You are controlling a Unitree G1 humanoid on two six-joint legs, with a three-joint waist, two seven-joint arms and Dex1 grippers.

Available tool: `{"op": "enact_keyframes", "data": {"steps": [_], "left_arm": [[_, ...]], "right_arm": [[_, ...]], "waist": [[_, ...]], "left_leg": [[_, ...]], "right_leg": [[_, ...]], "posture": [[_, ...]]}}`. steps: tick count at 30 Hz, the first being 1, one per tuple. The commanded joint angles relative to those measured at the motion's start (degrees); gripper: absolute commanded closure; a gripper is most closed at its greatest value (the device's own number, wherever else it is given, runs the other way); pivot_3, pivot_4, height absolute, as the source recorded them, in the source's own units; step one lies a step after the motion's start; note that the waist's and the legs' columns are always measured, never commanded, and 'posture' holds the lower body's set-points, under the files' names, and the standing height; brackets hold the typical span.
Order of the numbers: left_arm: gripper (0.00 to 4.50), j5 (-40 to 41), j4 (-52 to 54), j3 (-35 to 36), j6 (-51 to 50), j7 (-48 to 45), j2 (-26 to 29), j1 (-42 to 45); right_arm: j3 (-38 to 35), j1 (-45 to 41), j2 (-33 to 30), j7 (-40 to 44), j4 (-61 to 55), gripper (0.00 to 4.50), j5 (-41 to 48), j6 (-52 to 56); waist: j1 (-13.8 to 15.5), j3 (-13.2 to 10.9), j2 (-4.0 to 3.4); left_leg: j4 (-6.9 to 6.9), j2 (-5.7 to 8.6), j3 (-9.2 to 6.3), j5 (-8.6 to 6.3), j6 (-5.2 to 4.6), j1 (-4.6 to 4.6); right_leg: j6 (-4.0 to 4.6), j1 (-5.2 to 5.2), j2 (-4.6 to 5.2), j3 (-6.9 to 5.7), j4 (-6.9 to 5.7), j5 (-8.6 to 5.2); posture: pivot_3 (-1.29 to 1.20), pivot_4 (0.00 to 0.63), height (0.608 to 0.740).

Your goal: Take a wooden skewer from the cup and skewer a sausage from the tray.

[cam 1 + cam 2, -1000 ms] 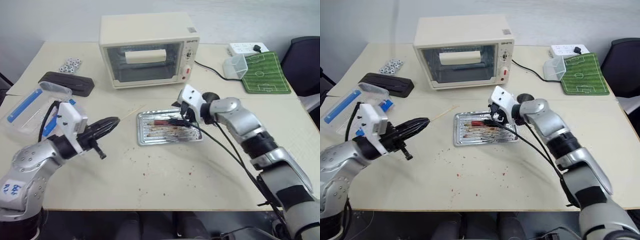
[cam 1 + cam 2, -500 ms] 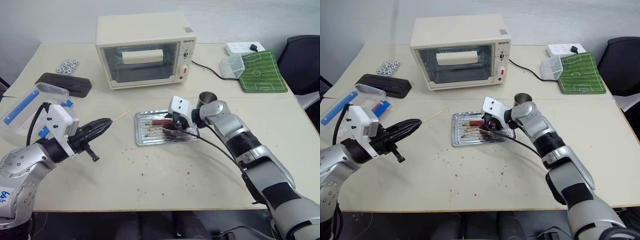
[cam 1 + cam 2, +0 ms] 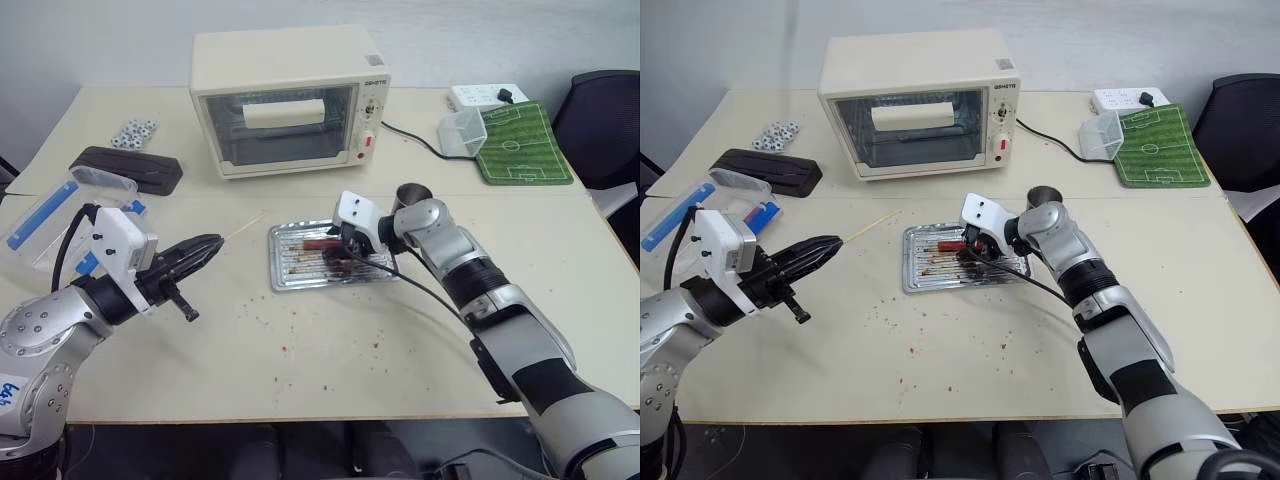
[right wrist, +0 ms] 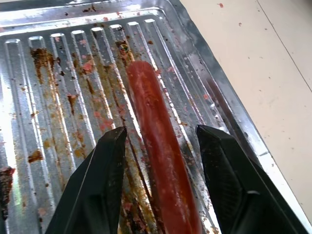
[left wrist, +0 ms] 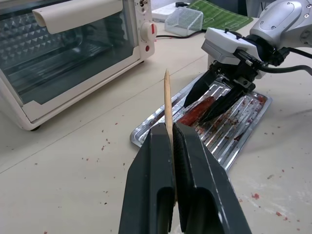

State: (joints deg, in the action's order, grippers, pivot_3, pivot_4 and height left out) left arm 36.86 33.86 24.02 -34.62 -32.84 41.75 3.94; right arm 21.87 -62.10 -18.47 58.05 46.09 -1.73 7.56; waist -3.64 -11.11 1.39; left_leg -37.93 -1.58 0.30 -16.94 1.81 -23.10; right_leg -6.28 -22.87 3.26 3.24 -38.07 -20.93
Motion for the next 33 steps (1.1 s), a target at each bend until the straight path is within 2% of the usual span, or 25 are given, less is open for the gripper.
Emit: {"op": "enact_keyframes", "data": {"steps": [1,7,10,18,21,27,30,33], "left_arm": [[4.5,1.0,2.4,1.2,0.1,0.2,0.9,0.5],[4.5,0.8,1.6,0.5,0.2,0.2,1.1,1.7],[4.5,0.6,1.3,0.2,0.2,0.0,1.1,2.3],[4.5,0.3,-0.4,-1.1,0.4,-0.8,1.1,4.0],[4.5,0.6,-0.5,-2.3,0.4,-2.3,1.6,4.6],[4.5,0.7,-2.9,-4.4,0.6,-7.1,4.3,7.6],[4.5,0.0,-4.9,-4.9,1.3,-8.0,4.6,9.1],[4.5,-0.5,-5.4,-5.2,1.9,-7.6,3.9,9.6]], "right_arm": [[-1.9,-1.0,0.7,0.4,0.0,2.99,-0.3,0.4],[-2.6,-0.6,1.0,1.1,-0.1,2.99,-0.1,1.5],[-3.0,-0.2,1.0,1.1,-0.6,3.55,-0.5,1.7],[-3.9,0.1,0.3,2.5,-3.4,3.55,0.0,3.5],[-4.5,0.0,-1.9,6.6,-8.3,3.55,1.4,4.9],[-5.3,1.0,-10.5,18.2,-21.1,3.55,5.3,8.6],[-6.0,1.7,-10.7,17.1,-22.4,3.55,5.6,11.3],[-6.9,2.9,-7.9,11.8,-20.2,3.55,5.0,12.3]], "waist": [[0.0,0.0,0.0],[0.0,0.0,0.0],[0.0,0.0,0.0],[-0.1,0.0,0.0],[-0.1,0.0,0.0],[0.4,0.0,-0.02],[0.3,0.0,-0.02],[-0.2,0.0,-0.02]], "left_leg": [[0.0,0.0,0.0,0.0,0.0,0.0],[-0.01,0.01,0.0,0.0,0.01,0.0],[-0.01,0.01,0.01,0.0,0.01,0.0],[-0.01,0.01,0.01,0.01,0.02,0.0],[-0.01,0.03,0.01,0.01,0.02,0.0],[-0.01,0.03,0.0,0.01,0.01,-0.05],[-0.02,0.04,0.0,-0.01,-0.02,-0.02],[-0.02,0.0,0.05,-0.01,-0.02,0.04]], "right_leg": [[0.0,0.0,0.0,0.0,0.0,0.0],[0.0,0.0,0.0,-0.01,-0.01,0.0],[0.0,0.0,0.0,-0.01,-0.02,0.0],[0.0,0.0,0.0,-0.02,-0.03,0.0],[0.0,0.0,0.0,-0.03,-0.04,0.0],[0.0,-0.04,0.01,-0.11,0.0,0.0],[0.0,-0.01,0.02,-0.15,-0.02,0.0],[0.0,-0.02,-0.03,-0.11,-0.09,0.0]], "posture": [[0.0,0.15,0.74],[0.0,0.15,0.74],[0.0,0.15,0.74],[0.0,0.15,0.74],[0.0,0.15,0.74],[0.0,0.15,0.74],[0.0,0.15,0.74],[0.0,0.15,0.74]]}}
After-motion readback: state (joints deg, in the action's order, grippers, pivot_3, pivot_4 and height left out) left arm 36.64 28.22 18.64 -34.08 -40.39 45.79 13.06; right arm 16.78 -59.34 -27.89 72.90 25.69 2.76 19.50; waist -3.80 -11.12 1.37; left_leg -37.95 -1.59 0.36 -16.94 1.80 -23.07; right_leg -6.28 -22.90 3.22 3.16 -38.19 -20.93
